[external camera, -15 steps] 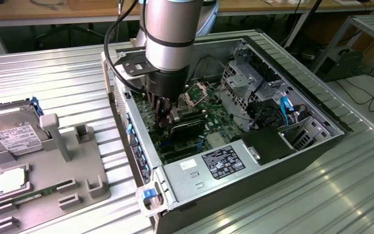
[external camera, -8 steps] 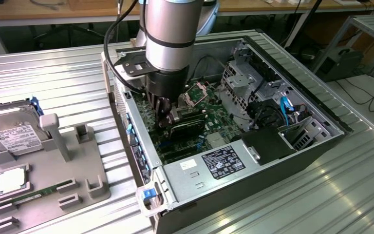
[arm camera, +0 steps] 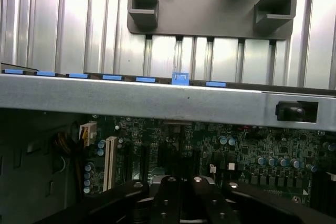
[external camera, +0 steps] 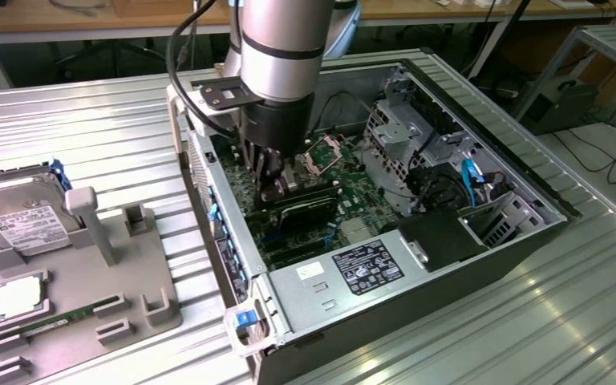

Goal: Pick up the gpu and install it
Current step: 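Press down on the gpu until it lock into place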

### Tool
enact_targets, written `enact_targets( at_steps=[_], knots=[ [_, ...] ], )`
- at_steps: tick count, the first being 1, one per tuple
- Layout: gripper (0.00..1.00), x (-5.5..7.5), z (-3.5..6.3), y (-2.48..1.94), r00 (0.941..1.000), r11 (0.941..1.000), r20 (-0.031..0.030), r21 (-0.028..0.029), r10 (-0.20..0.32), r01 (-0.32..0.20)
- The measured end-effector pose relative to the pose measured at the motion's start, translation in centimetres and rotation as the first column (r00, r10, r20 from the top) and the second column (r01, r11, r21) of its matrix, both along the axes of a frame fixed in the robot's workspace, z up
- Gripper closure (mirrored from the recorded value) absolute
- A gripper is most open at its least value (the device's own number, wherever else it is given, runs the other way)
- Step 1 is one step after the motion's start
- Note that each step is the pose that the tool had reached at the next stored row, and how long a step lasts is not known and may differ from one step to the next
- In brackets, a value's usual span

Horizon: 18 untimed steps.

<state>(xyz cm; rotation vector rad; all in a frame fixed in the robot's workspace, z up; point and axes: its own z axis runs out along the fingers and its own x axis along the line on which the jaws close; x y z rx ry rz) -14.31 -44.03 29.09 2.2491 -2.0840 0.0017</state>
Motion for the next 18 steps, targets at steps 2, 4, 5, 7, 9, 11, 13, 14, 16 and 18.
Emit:
enact_targets(
  at_steps=[2, 4, 5, 7, 9, 11, 13, 14, 16, 18],
  knots=[
    [0.89, -0.01, 0.13, 0.0, 1.0, 1.0, -0.0054, -0.0002, 0.0, 0.0],
    [0.89, -0.01, 0.19, 0.0, 0.9999, 1.0, -0.0145, 0.0005, 0.0, 0.0],
    [0.89, -0.01, 0.21, 0.0, 0.9998, 1.0, -0.0211, 0.0003, 0.0, 0.0],
    [0.89, -0.01, 0.23, 0.0, 0.9991, 1.0, -0.0435, -0.0001, 0.0, 0.0],
    [0.89, -0.01, 0.22, 0.0, 0.9972, 1.0, -0.0754, 0.0002, 0.0, 0.0],
    [0.89, -0.01, 0.22, 0.0, 0.9942, 1.0, -0.1076, 0.0003, 0.0, 0.0],
    [0.89, -0.01, 0.23, 0.0, 0.9905, 1.0, -0.1378, 0.0001, 0.0, 0.0],
    [0.89, -0.01, 0.23, 0.0, 0.9883, 1.0, -0.1526, 0.0001, 0.0, 0.0],
    [0.89, 0.0, 0.23, 0.0, 0.9829, 1.0, -0.1843, 0.0001, 0.0, 0.0],
    [0.89, -0.02, 0.2, 0.0, 0.9823, 1.0, -0.1872, 0.0001, 0.0, 0.0]
  ],
)
